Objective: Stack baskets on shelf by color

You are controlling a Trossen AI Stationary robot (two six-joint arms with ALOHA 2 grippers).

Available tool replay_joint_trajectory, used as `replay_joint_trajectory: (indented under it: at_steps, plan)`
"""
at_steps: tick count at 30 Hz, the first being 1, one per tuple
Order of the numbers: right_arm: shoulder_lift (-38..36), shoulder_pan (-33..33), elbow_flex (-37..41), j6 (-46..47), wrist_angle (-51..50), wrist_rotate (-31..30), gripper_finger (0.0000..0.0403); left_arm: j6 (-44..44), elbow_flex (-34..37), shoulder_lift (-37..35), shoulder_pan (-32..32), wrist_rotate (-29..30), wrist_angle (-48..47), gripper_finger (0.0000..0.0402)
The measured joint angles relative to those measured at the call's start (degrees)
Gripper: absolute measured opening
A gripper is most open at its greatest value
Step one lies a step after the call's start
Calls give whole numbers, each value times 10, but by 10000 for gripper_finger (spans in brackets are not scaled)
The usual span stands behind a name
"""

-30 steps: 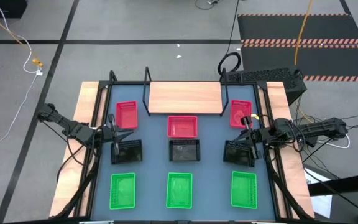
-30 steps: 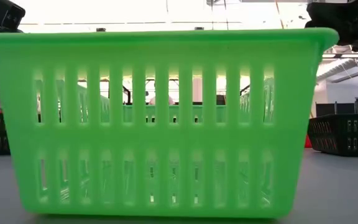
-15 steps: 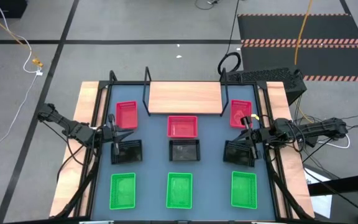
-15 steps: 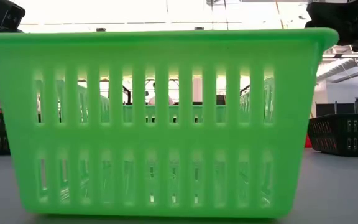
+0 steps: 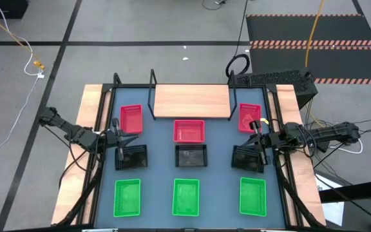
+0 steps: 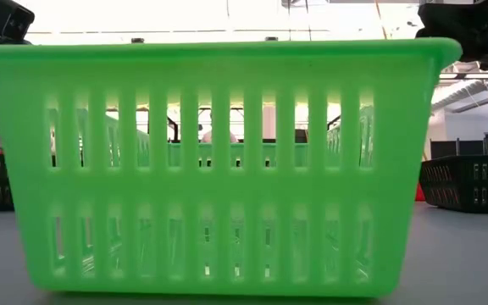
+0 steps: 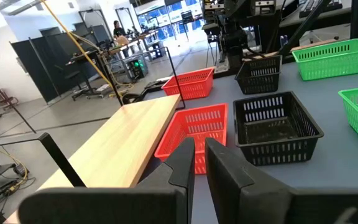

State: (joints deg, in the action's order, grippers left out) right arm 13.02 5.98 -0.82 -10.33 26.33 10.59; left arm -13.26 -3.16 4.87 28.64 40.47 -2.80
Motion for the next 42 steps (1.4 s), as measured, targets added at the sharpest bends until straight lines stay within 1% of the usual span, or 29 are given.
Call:
replay_joint_trajectory:
  at_steps: [12,16,17,18,21,23,26,27,29,33,34,35,37,39,40,42]
  plan:
    - [0,0,0,-1,0,0,0,0,0,0,0,0,0,42]
    - [0,0,0,-66,0,0,0,-2,0,0,0,0,0,42]
    - [0,0,0,-79,4,-1,0,-17,0,0,0,0,0,42]
    - [1,0,0,-91,17,-2,0,-51,0,0,0,1,0,42]
    - [0,0,0,-100,55,1,0,-189,0,0,0,6,0,42]
    - [0,0,0,-85,67,1,0,-219,0,0,0,7,12,42]
    - [0,0,0,-47,66,-3,0,-221,0,0,0,2,38,42]
    - [1,-3,0,-47,57,-19,0,-214,0,1,0,-3,48,42]
    - [12,-11,0,-46,54,-81,0,-192,0,1,0,-13,67,42]
    - [28,-22,0,9,66,-213,0,-175,0,2,0,-20,137,42]
    - [28,-23,0,26,65,-235,0,-167,0,3,0,-20,150,42]
    - [28,-23,0,37,65,-251,0,-153,0,3,0,-20,161,42]
    - [28,-23,0,29,73,-280,0,-122,0,3,0,-20,180,42]
    - [28,-23,0,42,84,-303,0,-121,0,3,0,-17,192,42]
    - [29,-23,0,63,87,-307,0,-116,0,3,-1,-6,200,42]
    - [31,-23,0,103,85,-313,0,-83,0,11,-6,40,210,42]
